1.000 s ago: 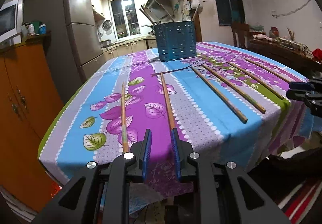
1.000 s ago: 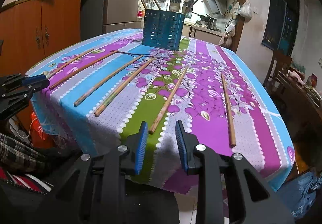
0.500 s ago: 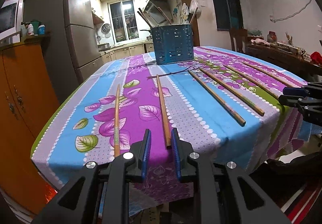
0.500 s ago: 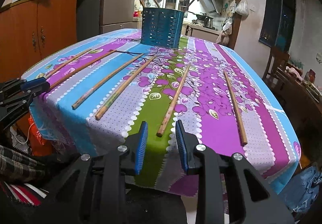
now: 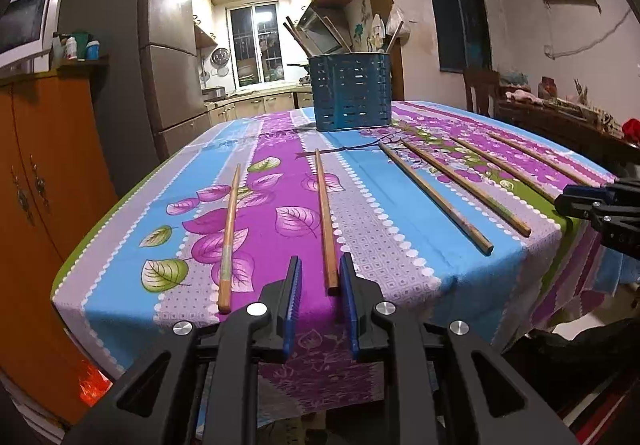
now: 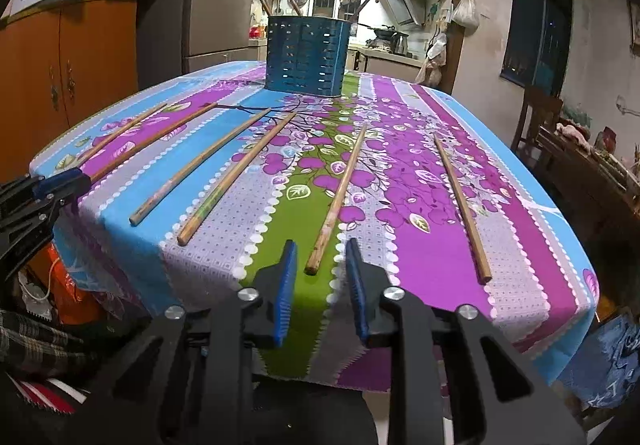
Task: Organize utensils
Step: 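Move both tools back down toward the next chopsticks on the table, then close the left tool on a wooden chopstick while the right tool grasps another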
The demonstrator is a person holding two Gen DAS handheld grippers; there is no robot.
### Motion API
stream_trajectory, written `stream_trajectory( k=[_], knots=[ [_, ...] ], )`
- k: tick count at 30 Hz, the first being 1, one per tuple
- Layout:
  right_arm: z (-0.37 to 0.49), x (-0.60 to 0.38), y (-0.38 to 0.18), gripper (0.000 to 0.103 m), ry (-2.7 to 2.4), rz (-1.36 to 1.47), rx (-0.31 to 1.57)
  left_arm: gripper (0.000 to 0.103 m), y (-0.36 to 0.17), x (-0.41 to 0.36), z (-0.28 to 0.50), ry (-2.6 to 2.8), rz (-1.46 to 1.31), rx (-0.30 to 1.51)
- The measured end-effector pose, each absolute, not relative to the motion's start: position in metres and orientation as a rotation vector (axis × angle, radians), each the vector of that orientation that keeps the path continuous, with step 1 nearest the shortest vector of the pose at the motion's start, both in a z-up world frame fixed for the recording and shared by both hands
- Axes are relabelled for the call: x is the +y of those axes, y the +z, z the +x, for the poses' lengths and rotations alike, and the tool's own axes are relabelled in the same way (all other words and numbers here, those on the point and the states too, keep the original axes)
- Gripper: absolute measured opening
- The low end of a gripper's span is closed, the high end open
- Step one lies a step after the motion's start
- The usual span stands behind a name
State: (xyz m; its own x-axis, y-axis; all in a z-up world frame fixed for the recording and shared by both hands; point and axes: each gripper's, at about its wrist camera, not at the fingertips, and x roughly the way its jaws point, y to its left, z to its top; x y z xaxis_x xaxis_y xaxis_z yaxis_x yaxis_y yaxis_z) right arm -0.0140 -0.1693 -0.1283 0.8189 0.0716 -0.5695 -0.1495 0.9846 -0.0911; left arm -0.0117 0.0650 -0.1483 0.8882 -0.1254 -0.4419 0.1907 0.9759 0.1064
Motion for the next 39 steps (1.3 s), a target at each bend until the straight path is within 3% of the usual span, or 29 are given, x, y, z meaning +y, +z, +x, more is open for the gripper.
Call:
stream_trajectory(
  k=[5,8,14,39],
  knots=[
    [-0.014,-0.172,-0.131,0.014,0.111,-0.088,0.596,0.021,-0.149,0.067,-0.012,-0.167,0.12,0.442],
    [-0.015,-0.171,-0.131,0.006,0.116,-0.077,0.59,0.021,-0.15,0.069,-0.012,-0.169,0.107,0.437],
    [-0.017,-0.173,-0.13,0.006,0.109,-0.063,0.592,0.013,-0.15,0.068,-0.013,-0.181,0.109,0.434],
    [-0.026,-0.171,-0.122,0.005,0.086,-0.081,0.556,0.007,-0.143,0.074,-0.024,-0.159,0.092,0.428]
  ],
)
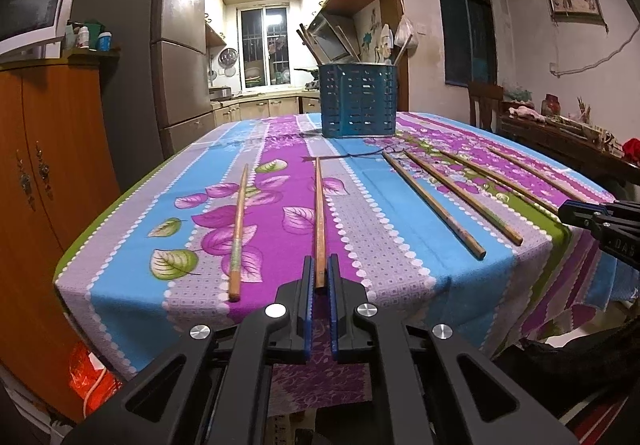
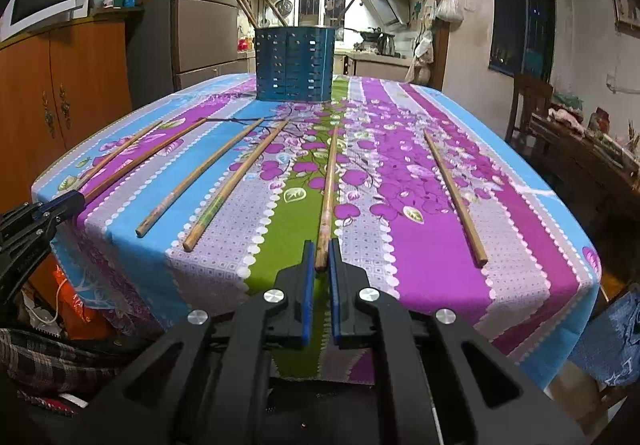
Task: Organize utensils
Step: 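Close the left tool on a wooden chopstick while the right tool grasps another, then lift the left tool's chopstick toward the blue holder while the right tool carries its own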
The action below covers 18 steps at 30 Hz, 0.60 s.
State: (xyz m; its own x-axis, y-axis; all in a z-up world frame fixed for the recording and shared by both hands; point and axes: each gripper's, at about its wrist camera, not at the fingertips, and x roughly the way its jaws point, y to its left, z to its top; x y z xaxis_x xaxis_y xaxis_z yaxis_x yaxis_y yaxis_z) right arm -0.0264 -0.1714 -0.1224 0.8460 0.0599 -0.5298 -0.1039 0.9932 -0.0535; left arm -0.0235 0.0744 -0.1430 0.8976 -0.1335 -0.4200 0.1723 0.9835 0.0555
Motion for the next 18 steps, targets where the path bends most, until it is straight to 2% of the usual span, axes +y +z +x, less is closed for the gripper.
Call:
stream_trajectory(
  k=[9,18],
  knots=[
    [-0.037,-0.178,-0.1,0.005,0.085,-0.102,0.459,0.007,-0.113,0.08,-0.032,-0.14,0.083,0.401],
    [-0.037,-0.179,-0.054,0.005,0.109,-0.136,0.313,0.007,-0.061,0.072,-0.022,-0.088,0.132,0.369]
  ],
)
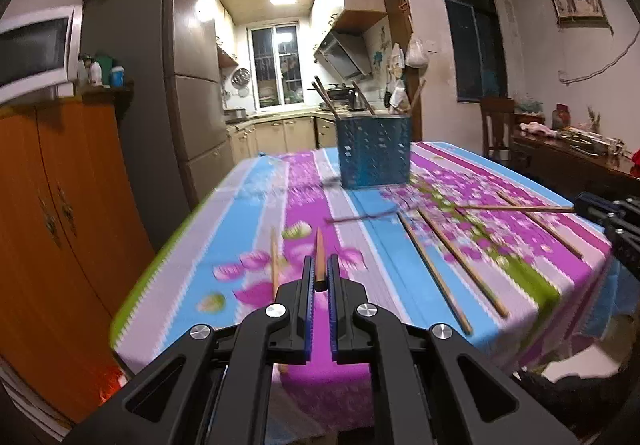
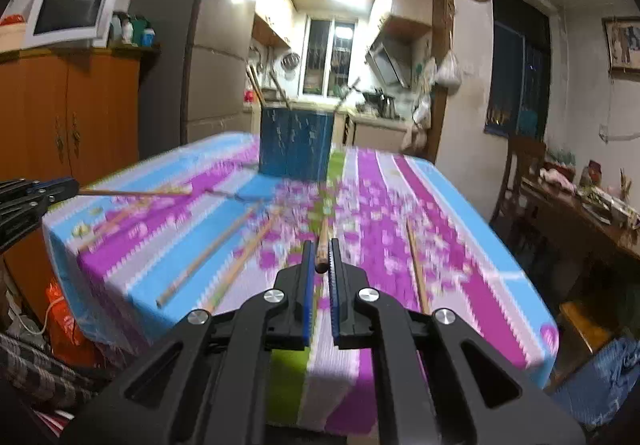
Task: Organize utensils
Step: 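Lift the left tool's chopstick toward the blue holder while the right tool carries its own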
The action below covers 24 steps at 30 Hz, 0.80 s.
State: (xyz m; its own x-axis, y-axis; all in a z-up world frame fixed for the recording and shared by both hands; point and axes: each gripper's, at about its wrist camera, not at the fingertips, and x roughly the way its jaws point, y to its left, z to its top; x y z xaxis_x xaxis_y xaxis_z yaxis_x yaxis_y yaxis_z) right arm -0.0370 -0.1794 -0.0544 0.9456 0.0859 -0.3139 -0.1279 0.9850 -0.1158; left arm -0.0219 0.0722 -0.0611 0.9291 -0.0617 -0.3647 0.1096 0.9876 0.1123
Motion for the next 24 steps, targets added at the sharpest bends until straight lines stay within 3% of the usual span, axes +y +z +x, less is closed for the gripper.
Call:
stream_trajectory(
  k=[24],
  knots=[
    [0.009,-0.18,0.023,0.005,0.181,-0.176,0.191,0.007,-0.01,0.063,0.063,0.086,0.171,0.402]
  ],
)
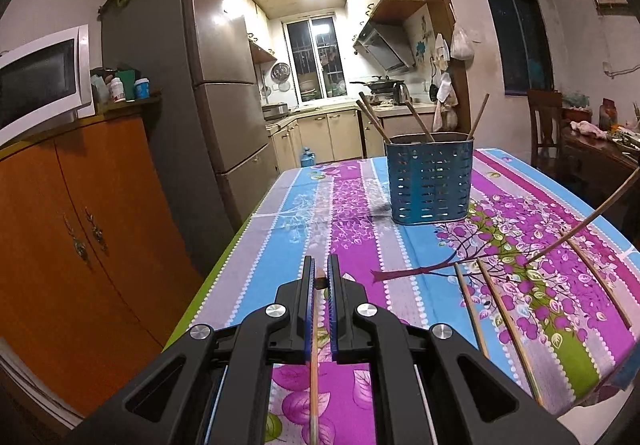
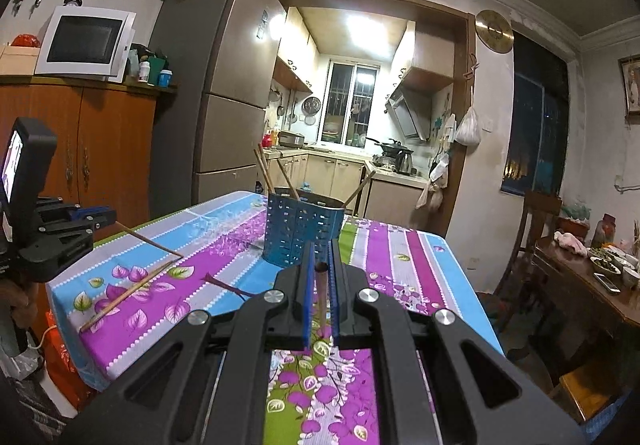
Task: Organize utensils
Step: 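Lift the left tool's chopstick toward the blue holder while the right tool carries its own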
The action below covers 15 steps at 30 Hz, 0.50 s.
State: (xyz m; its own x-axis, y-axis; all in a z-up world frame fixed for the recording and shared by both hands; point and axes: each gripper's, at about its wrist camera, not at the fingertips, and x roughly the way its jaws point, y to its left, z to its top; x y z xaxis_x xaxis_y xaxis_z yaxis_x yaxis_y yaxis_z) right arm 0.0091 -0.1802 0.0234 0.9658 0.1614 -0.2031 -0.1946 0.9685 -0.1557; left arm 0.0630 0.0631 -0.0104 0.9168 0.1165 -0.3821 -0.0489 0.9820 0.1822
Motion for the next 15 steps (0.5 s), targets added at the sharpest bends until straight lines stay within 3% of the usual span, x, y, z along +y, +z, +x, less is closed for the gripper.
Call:
stream_trajectory(
  k=[15],
  knots=[
    [0.032,-0.219,0.049,0.005,0.262,0.006,0.275,0.007,0.019,0.064,0.078,0.003,0.132,0.399]
  ],
)
